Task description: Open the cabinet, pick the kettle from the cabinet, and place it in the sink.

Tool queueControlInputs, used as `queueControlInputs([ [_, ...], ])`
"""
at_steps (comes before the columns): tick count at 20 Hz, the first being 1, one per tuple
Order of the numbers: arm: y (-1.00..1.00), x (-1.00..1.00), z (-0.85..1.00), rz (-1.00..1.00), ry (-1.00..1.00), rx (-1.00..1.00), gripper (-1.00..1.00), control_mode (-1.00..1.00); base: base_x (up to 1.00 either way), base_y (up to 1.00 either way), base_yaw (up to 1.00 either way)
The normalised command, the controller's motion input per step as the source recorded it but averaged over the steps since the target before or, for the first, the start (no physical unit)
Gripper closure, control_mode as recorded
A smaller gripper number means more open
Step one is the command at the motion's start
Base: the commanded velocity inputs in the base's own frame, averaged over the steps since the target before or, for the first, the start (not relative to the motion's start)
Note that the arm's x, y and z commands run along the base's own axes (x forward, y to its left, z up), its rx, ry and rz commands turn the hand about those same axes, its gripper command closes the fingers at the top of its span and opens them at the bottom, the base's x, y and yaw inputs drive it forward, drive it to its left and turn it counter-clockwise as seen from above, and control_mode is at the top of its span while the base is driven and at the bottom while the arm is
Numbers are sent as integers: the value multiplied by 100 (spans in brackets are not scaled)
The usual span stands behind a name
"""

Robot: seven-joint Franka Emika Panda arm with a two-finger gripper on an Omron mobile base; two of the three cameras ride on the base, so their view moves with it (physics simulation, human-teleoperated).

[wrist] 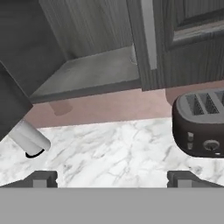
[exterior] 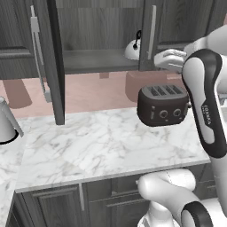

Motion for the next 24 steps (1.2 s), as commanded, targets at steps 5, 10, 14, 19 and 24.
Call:
queueControlInputs([
  [5, -10, 35, 10, 11, -6, -7, -100, -100, 0, 0, 0],
  [10, -8, 41, 14, 9, 0, -7, -100, -100, 0, 0, 0],
  [14, -6, 38, 15, 10, 0, -9, -100, -100, 0, 0, 0],
  [19, -3, 41, 11, 4, 0, -9, -100, -100, 0, 0, 0],
  [24, 0, 47, 7, 1, 0, -5, -100, -100, 0, 0, 0],
])
